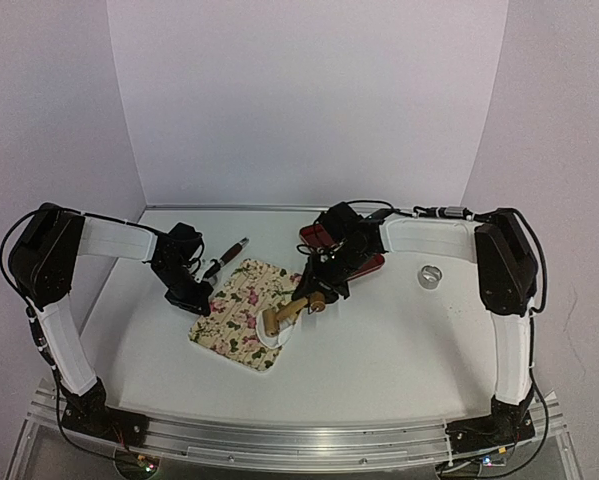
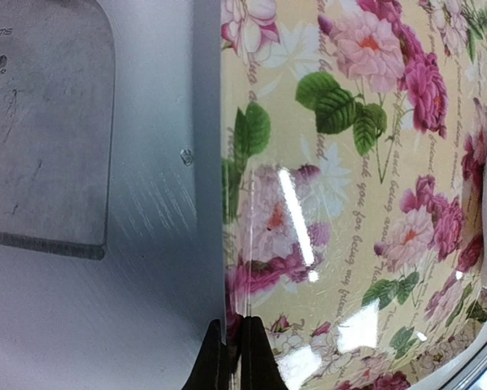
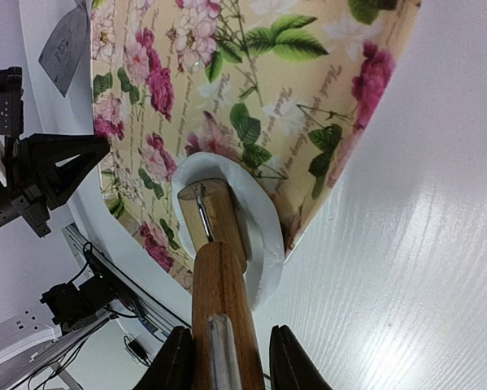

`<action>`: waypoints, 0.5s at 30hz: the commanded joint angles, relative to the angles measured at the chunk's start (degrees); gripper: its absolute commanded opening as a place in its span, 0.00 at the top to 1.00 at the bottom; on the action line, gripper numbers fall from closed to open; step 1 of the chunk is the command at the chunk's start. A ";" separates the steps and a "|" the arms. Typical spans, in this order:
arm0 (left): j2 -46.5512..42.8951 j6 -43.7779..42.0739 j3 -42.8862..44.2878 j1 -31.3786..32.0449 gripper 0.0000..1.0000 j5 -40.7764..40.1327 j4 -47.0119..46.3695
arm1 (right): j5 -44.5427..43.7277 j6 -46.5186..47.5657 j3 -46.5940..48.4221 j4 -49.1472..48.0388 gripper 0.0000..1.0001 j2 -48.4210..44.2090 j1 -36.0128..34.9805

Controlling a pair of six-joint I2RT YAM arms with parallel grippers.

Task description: Roll out the dumpling wrappers from the dough

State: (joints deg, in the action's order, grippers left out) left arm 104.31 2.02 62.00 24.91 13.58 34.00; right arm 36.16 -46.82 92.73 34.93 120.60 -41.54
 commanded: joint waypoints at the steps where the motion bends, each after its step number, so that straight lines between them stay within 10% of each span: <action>1: -1.13 0.60 -1.14 -1.65 1.00 -4.52 1.86 | -22.32 0.59 -6.40 19.28 1.00 3.91 2.14; 15: -0.42 -1.22 0.07 -2.05 1.00 -3.88 2.30 | -21.27 1.63 -3.22 19.76 1.00 4.18 3.12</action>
State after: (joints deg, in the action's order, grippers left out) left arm 104.31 1.75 61.82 24.67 15.27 34.00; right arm 34.40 -47.38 90.61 36.10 117.75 -39.90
